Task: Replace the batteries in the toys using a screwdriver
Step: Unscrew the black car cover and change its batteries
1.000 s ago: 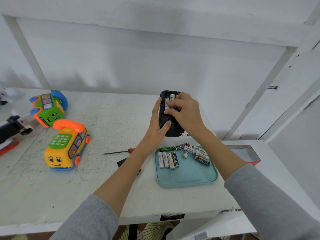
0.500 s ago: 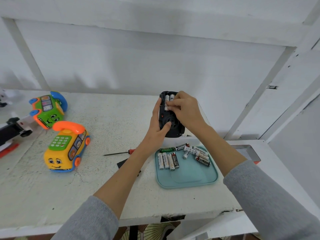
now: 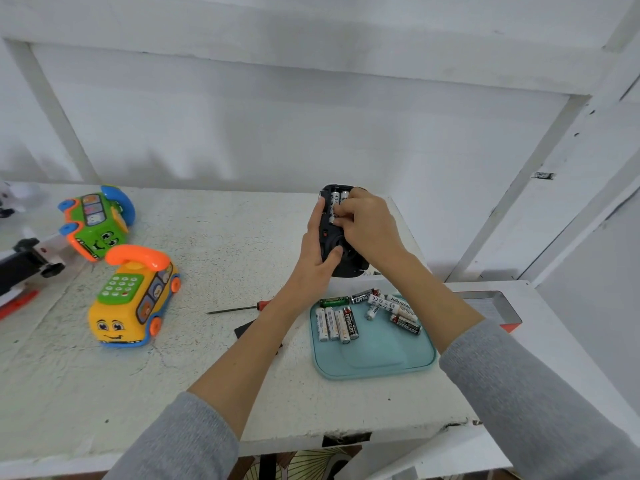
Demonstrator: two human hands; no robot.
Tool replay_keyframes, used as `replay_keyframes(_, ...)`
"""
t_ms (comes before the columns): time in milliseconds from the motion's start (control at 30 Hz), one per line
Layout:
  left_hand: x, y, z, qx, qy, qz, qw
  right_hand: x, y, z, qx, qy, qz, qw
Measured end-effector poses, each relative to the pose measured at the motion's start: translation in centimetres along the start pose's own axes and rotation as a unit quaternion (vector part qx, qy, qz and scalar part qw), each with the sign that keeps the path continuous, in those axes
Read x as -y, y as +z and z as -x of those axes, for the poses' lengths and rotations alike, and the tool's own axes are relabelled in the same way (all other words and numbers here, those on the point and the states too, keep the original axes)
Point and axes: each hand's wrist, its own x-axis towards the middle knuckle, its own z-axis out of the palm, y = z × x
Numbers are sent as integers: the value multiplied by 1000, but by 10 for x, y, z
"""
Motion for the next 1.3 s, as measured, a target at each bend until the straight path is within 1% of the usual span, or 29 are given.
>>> replay_keyframes(133, 1, -1, -2, 15, -1, -5, 1000, 3, -2, -2, 16, 2, 44, 999)
replay_keyframes(267, -2, -1, 1, -5, -2, -11, 1000, 1, -9, -7, 43, -36, 32, 998)
replay_keyframes(367, -12, -3, -2, -30, 20, 6, 999, 3, -13, -7, 73, -71, 49, 994)
replay_keyframes(400, -14, -6, -4, -38, 28, 13, 999, 4, -15, -6, 71, -79, 36, 994)
replay_keyframes(500, -20, -19, -10, -58, 50, 34, 996, 9, -20, 0, 11, -99, -52, 994)
replay_keyframes(567, -22, -32, -10, -70, 55, 42, 995, 11, -22, 3, -37, -118, -86, 989)
replay_keyframes(600, -23, -38, -8, -77, 55, 40, 995, 12, -21, 6, -51, -128, -95, 986)
replay_keyframes(667, -24, -51, -2, -95, 50, 27, 994, 16, -20, 13, -52, -130, -118, 983)
replay_keyframes(833, -24, -83, 27, -145, 33, -13, 989, 27, -2, 42, 21, -108, -158, 981)
replay_keyframes(967, -24, -101, 51, -181, 26, -25, 983, 39, 29, 68, 148, -101, -141, 974)
replay_keyframes(1133, -22, -116, 74, -211, 6, -42, 977, 52, 64, 87, 259, -92, -86, 958)
replay_keyframes(1200, -21, -119, 79, -229, 4, -72, 971, 54, 72, 90, 289, -88, -49, 952)
replay_keyframes(1300, -22, -120, 86, -248, -8, -86, 965, 57, 78, 93, 303, -83, -42, 948)
